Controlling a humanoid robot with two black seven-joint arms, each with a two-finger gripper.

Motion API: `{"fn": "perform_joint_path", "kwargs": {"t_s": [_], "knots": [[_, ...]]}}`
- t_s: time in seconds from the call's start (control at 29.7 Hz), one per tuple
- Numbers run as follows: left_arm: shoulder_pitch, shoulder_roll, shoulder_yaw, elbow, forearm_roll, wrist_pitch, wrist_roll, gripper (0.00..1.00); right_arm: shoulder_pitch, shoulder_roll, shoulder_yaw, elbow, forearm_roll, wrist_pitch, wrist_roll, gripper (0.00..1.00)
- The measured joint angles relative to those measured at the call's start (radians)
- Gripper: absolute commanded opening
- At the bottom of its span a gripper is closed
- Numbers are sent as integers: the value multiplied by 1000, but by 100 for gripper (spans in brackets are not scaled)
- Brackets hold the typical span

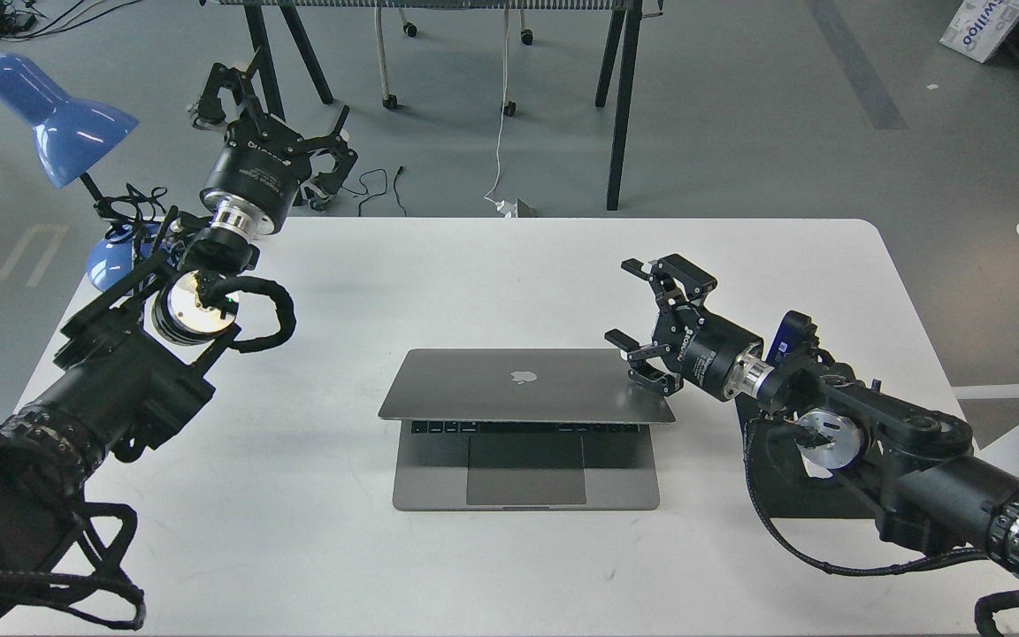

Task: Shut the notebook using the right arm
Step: 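Push the laptop screen down toward the keyboard with the right gripper, then lift the right gripper up and away from the closed laptop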

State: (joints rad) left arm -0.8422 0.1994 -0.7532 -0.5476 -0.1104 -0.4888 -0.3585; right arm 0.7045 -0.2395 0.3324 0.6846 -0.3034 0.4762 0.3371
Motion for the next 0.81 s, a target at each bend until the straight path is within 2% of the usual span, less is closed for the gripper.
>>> {"fn": "perform_joint_path", "kwargs": {"t_s": [0.4, 0.81], "knots": [[1, 0, 0, 0, 0, 0, -1, 100, -24, -1, -12, -8, -178, -10, -2, 100], [1, 0, -2, 0, 0, 0, -1, 100, -11, -1, -129, -8, -197, -56, -6, 100]]}}
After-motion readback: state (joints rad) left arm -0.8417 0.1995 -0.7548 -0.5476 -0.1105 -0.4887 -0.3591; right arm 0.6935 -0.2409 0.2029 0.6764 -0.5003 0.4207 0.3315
